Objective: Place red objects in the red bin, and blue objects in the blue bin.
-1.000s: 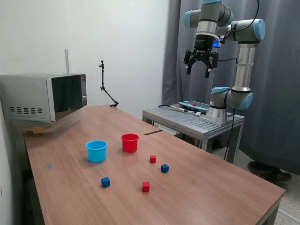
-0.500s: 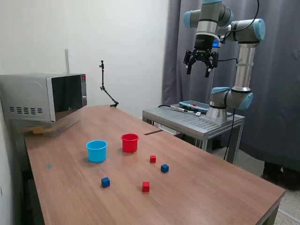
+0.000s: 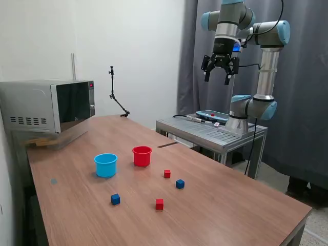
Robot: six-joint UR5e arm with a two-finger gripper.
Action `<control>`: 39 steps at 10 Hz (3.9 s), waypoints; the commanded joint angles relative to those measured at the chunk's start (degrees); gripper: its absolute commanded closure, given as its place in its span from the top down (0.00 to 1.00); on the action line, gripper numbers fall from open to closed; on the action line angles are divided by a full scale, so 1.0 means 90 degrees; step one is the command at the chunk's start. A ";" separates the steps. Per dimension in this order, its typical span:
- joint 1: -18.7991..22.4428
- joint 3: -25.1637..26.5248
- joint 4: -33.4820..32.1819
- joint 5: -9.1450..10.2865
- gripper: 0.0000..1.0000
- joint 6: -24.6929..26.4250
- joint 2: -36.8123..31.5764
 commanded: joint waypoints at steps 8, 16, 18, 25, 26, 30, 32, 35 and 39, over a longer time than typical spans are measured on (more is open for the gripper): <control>-0.0070 -0.0368 -0.0975 0.0009 1.00 -0.0035 0.0613; -0.0304 -0.2085 -0.1837 0.0019 1.00 -0.1509 0.2662; -0.0295 -0.2282 -0.2167 0.0057 1.00 -0.1753 0.3199; -0.0314 -0.3295 -0.2793 0.0409 1.00 -0.1455 0.4517; -0.0314 -0.3462 -0.2794 0.0409 1.00 -0.1374 0.4665; -0.0324 -0.3990 -0.2852 0.0429 1.00 -0.0897 0.5319; -0.0324 -0.3991 -0.3017 0.0429 1.00 -0.0584 0.5641; -0.0450 -0.4040 -0.3126 0.0409 1.00 -0.0203 0.5974; -0.0782 -0.4439 -0.3194 0.0360 1.00 -0.0065 0.6286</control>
